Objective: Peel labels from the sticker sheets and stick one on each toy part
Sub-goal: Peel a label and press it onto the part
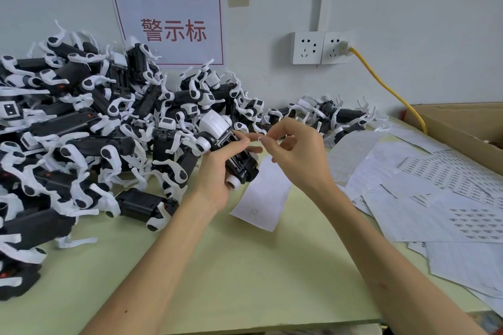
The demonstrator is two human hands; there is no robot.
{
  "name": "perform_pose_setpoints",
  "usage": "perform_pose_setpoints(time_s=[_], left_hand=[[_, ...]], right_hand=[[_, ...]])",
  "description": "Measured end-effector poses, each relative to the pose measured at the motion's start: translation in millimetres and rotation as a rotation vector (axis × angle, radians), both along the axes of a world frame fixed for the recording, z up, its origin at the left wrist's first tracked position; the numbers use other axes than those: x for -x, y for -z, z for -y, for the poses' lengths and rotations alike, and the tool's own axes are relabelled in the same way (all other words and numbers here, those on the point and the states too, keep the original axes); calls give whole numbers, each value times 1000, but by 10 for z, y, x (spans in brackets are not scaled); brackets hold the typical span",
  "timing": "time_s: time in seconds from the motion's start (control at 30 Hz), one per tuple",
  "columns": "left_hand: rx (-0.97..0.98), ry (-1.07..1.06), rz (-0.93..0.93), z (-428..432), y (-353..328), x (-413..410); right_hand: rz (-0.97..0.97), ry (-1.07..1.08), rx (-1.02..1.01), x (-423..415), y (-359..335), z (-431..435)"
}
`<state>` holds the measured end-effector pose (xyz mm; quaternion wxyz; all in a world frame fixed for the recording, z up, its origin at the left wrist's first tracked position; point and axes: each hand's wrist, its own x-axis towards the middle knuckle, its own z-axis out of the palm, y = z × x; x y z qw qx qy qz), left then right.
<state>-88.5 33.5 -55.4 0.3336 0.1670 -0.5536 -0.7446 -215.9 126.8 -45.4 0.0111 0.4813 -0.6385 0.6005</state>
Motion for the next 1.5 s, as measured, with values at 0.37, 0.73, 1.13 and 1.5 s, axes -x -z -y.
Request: perform_pose_setpoints(time_s=[0.37,0.73,1.13,1.5], left_hand=[[-70,-143,39,-19,-2,37],[-261,17,-187,45,7,29],[381,-46,176,-56,40,94],[187,64,280,71,90,59]], right_hand=[[-47,-67,-58,-76,5,-4],[-20,-204,-253,-82,151,76],[639,-277,164,138,-86,-16],[912,-641,254,272,-138,-136]])
